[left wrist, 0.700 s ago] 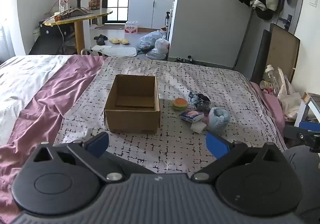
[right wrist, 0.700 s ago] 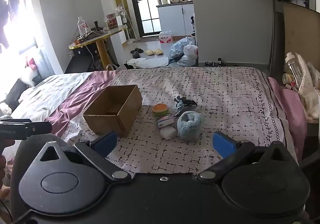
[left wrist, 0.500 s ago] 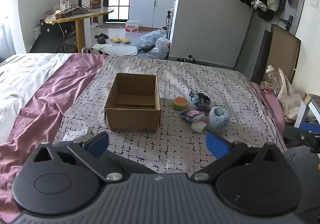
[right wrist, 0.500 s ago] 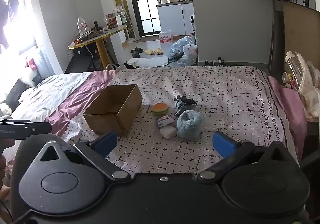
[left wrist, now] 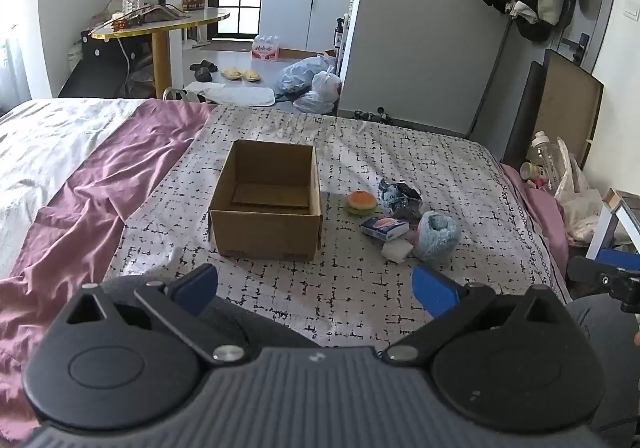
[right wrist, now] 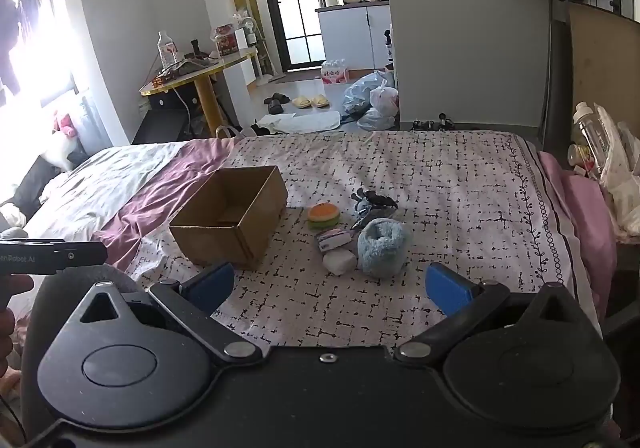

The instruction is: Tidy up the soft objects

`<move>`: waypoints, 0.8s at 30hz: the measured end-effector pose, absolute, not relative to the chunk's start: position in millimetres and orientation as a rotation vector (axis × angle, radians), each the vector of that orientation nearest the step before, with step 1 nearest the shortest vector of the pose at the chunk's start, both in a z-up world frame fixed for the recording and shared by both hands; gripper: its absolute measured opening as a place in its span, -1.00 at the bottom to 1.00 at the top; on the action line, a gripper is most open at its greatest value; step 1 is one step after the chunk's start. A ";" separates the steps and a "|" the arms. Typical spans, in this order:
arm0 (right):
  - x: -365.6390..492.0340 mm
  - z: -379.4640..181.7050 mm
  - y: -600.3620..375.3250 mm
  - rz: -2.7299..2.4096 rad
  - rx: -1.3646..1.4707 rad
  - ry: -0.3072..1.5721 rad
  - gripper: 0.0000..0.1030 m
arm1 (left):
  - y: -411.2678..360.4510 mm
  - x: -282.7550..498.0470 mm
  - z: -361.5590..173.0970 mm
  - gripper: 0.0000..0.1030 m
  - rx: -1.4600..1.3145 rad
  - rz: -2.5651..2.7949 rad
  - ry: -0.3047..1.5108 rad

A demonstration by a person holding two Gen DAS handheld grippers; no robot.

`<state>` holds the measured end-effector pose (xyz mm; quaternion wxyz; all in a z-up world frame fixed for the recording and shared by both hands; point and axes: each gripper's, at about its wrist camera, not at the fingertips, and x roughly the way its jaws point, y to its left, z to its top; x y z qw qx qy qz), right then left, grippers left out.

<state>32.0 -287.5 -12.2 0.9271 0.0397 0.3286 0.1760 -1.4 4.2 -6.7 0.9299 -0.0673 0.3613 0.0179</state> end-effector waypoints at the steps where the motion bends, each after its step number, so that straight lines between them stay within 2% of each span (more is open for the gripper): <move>1: 31.1 -12.6 -287.2 0.361 0.081 0.674 1.00 | 4.4 -1.7 -7.2 1.00 -0.137 0.036 0.740; 24: 31.6 -8.8 -289.3 0.335 0.082 0.674 1.00 | 4.1 -3.0 -5.2 1.00 -0.142 0.023 0.739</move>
